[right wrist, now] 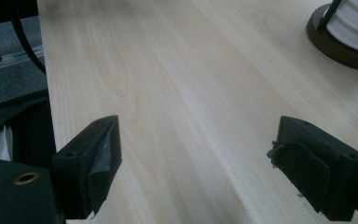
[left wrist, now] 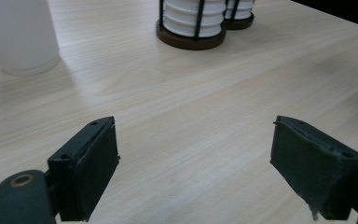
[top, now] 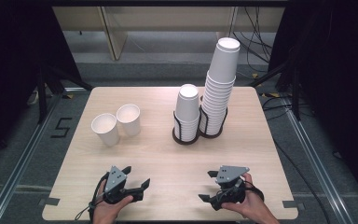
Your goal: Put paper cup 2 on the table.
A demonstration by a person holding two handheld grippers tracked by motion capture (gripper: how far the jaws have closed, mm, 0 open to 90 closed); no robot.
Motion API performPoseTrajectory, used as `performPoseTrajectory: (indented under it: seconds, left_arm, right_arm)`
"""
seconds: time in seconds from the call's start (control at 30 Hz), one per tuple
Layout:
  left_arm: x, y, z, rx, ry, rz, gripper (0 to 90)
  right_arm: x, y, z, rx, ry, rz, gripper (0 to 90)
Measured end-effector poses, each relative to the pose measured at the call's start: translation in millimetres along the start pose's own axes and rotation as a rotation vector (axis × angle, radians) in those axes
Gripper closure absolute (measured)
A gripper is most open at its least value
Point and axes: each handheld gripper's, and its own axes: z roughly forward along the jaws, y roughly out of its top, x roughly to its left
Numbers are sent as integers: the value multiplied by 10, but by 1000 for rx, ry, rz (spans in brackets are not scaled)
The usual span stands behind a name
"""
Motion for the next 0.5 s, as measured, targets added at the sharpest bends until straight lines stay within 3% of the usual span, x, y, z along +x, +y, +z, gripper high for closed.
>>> performPoseTrajectory:
  seconds: [0.1, 0.13, 0.27, 0.37, 0.5]
  left_arm:
    - [-63, -27, -16, 8, -24, 38, 144]
    - [-91, -39, -21, 18, -28, 42, 143]
    - [-189, -77, -17, 31, -75, 65, 144]
    - [-260, -90, -27, 41, -88, 86, 143]
    - [-316, -89, -36, 39, -106, 76, 144]
  right_arm:
    - [18, -6, 7, 5, 9, 3, 159]
    - [1, -6, 15, -2, 11, -30, 159]
    - [17, -18, 41, 5, 33, -32, 159]
    - [25, -24, 53, 17, 36, -36, 158]
    - [34, -24, 57, 21, 41, -37, 158]
